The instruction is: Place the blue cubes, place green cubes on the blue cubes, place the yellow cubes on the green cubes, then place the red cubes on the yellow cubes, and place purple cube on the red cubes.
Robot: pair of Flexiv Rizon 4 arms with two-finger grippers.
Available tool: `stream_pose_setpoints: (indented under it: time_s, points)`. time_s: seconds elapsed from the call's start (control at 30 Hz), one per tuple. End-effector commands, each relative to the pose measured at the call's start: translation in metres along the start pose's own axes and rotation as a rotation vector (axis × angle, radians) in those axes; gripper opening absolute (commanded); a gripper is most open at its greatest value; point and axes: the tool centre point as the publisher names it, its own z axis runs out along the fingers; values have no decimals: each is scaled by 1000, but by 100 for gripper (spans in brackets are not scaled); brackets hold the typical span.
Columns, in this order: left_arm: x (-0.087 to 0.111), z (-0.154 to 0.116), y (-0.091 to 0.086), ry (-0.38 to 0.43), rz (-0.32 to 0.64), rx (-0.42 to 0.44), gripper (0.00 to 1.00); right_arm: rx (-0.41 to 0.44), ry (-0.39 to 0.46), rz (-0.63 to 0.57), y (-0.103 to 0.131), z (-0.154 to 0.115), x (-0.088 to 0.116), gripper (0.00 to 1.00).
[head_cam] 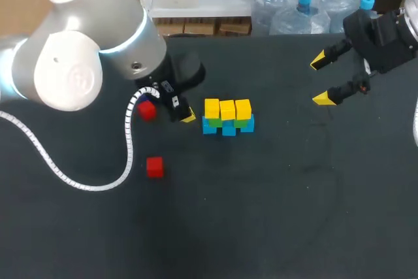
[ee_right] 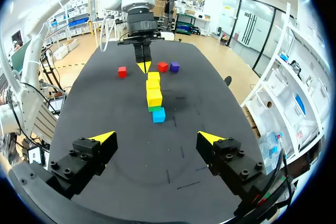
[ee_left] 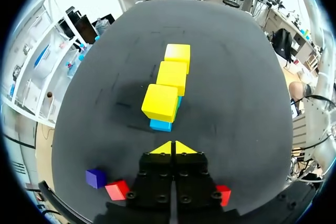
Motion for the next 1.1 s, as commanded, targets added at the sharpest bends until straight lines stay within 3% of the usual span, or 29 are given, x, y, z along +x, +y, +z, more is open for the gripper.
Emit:
stream_pose_setpoints:
  time_s: [0.03,1.1]
  points:
    - [0,0,0,-3,3,-1,0,1,-2,-1,0,0,0,100]
    - [-1,5,-3,-22,3,2,0,-28,2,-4,2,6,-1,100]
